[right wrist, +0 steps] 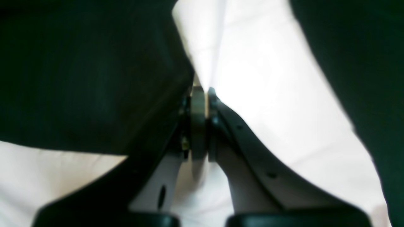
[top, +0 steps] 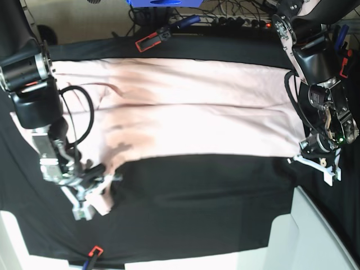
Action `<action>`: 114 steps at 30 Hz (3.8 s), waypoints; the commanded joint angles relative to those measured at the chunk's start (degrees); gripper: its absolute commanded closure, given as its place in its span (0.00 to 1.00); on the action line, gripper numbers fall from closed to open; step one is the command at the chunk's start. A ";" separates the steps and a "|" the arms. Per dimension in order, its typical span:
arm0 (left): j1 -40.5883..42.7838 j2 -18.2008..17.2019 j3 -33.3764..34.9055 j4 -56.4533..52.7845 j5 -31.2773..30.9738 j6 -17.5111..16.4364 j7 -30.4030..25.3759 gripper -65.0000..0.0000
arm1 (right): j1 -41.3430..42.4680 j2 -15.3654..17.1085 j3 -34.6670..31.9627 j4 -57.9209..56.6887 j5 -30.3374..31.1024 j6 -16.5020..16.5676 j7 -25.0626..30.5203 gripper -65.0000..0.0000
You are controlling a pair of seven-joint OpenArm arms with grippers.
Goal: Fold the T-shirt properly
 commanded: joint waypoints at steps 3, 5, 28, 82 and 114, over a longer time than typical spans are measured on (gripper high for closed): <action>-1.19 -0.80 -0.06 1.81 -0.34 -0.29 0.82 1.00 | 0.28 2.25 3.76 6.12 0.12 -0.38 -1.35 1.00; -1.19 -0.71 0.20 2.68 -0.34 -0.29 0.99 1.00 | -0.60 3.13 4.90 10.08 0.12 -0.38 -3.64 1.00; 9.45 -0.10 5.83 25.89 -0.51 -0.29 13.74 1.00 | -22.49 5.24 26.26 52.80 0.21 -8.73 -29.31 1.00; 27.47 -3.26 12.07 32.57 0.28 -3.28 11.98 1.00 | -57.83 -6.54 36.90 73.64 0.12 -8.64 -26.06 1.00; 25.80 -3.09 11.54 22.03 0.19 -3.19 2.14 1.00 | -49.65 -5.31 36.29 64.76 -0.05 -8.64 -26.15 1.00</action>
